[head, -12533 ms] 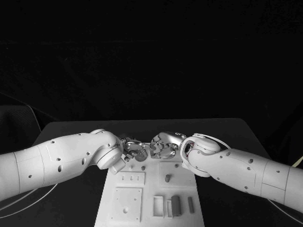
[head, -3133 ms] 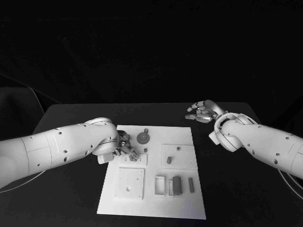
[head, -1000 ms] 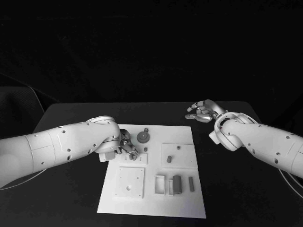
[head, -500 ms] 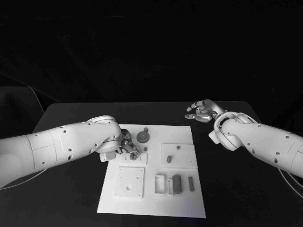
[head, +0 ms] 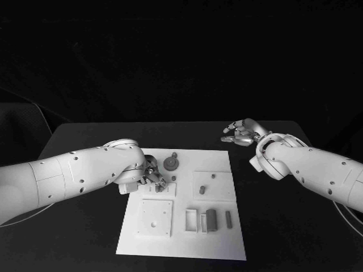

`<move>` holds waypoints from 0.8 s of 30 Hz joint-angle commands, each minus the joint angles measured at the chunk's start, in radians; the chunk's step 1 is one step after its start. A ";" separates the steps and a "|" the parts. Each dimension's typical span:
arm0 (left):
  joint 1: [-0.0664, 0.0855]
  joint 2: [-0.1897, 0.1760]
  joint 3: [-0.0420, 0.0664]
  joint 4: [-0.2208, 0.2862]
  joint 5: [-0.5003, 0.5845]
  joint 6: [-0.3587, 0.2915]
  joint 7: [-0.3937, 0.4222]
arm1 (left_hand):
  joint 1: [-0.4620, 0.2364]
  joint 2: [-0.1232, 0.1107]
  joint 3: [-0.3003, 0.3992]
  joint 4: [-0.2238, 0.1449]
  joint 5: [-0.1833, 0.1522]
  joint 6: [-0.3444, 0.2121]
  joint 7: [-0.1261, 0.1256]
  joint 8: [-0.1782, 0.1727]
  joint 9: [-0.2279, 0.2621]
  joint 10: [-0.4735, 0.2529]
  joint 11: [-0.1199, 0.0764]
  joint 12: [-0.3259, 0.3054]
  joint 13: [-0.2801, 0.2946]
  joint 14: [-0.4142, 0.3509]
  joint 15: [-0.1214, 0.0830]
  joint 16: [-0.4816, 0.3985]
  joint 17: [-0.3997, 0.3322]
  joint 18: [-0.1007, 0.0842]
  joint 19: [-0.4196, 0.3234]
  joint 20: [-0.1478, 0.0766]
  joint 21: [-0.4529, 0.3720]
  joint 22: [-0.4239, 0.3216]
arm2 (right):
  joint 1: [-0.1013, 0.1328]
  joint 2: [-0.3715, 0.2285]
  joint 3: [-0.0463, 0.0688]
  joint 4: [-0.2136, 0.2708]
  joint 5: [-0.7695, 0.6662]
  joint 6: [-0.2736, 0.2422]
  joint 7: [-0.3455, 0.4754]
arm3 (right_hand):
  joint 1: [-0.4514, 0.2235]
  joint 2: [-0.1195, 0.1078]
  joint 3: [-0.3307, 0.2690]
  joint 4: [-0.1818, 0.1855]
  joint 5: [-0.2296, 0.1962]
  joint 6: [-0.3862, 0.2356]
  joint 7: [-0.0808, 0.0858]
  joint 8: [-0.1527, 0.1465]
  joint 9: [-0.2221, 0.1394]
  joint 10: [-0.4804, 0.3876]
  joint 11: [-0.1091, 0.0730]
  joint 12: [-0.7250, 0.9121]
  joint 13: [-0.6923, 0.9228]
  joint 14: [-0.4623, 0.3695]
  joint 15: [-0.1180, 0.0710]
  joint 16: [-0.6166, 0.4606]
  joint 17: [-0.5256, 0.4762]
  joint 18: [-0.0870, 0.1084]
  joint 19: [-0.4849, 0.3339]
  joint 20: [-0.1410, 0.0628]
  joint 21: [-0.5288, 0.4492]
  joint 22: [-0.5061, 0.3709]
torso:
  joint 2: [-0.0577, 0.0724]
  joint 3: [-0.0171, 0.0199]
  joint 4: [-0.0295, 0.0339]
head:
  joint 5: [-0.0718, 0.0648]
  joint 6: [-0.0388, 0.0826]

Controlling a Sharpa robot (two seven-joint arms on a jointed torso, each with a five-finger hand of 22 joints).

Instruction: Assemble the parts on the task board

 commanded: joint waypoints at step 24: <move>-0.002 -0.015 -0.001 0.022 -0.079 0.017 0.052 | -0.002 -0.010 0.220 -0.245 0.010 0.011 0.016 0.000 0.009 -0.012 -0.026 0.008 0.002 0.005 -0.008 0.006 -0.003 0.105 0.012 -0.003 0.123 0.004 | 0.000 -0.003 0.000 0.005 0.001 0.016 0.004 | -0.008 0.005 -0.001 0.006 0.006 0.013 0.021 0.006 0.001 -0.007 0.002 -0.005 -0.002 -0.007 -0.001 0.003 0.000 0.013 0.003 -0.002 0.059 -0.002 | 0.000 0.0004 -0.0004 | -0.002 -0.004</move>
